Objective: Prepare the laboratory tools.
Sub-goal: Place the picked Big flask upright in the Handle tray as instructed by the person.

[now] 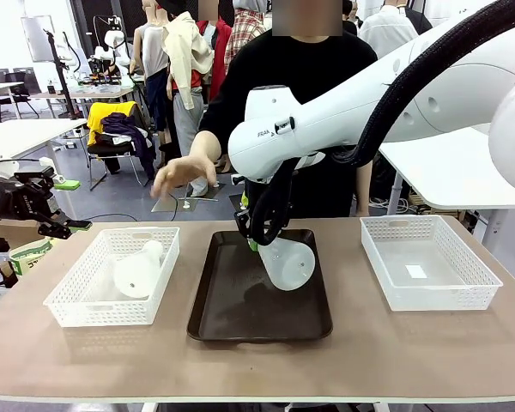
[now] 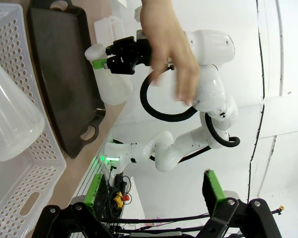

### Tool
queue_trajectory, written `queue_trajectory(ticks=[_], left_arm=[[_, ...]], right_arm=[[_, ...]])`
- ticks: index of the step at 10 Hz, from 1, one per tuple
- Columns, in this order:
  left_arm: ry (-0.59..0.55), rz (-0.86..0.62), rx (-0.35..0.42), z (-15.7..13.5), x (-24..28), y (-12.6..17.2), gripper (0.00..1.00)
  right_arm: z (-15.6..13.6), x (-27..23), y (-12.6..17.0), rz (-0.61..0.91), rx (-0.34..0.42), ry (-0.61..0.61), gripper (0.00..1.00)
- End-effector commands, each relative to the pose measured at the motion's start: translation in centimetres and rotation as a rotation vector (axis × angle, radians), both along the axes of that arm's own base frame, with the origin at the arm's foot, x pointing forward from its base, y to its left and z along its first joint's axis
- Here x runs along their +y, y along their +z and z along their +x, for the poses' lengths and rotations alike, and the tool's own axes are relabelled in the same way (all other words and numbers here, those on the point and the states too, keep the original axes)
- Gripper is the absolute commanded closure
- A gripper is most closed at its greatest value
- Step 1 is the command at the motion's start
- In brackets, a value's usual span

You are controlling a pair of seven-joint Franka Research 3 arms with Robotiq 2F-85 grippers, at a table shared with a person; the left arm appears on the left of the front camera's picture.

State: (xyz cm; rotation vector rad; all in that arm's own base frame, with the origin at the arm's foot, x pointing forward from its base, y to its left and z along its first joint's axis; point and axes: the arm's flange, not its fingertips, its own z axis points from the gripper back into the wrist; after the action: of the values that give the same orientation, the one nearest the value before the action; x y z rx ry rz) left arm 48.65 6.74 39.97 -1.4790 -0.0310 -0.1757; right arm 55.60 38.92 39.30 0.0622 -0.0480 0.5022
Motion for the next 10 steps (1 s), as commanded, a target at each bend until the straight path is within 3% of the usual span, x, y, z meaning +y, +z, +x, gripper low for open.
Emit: queue_trajectory(ticks=[1, 10], left_arm=[[-0.006, 0.016, -0.004, -0.20, 0.25, 0.10, 0.00], [-0.006, 0.016, -0.004, -0.20, 0.25, 0.10, 0.00]], right_arm=[[0.06, -0.02, 0.08, 0.002, -0.004, -0.002, 1.00], [0.06, -0.02, 0.08, 0.002, -0.004, -0.002, 1.00]])
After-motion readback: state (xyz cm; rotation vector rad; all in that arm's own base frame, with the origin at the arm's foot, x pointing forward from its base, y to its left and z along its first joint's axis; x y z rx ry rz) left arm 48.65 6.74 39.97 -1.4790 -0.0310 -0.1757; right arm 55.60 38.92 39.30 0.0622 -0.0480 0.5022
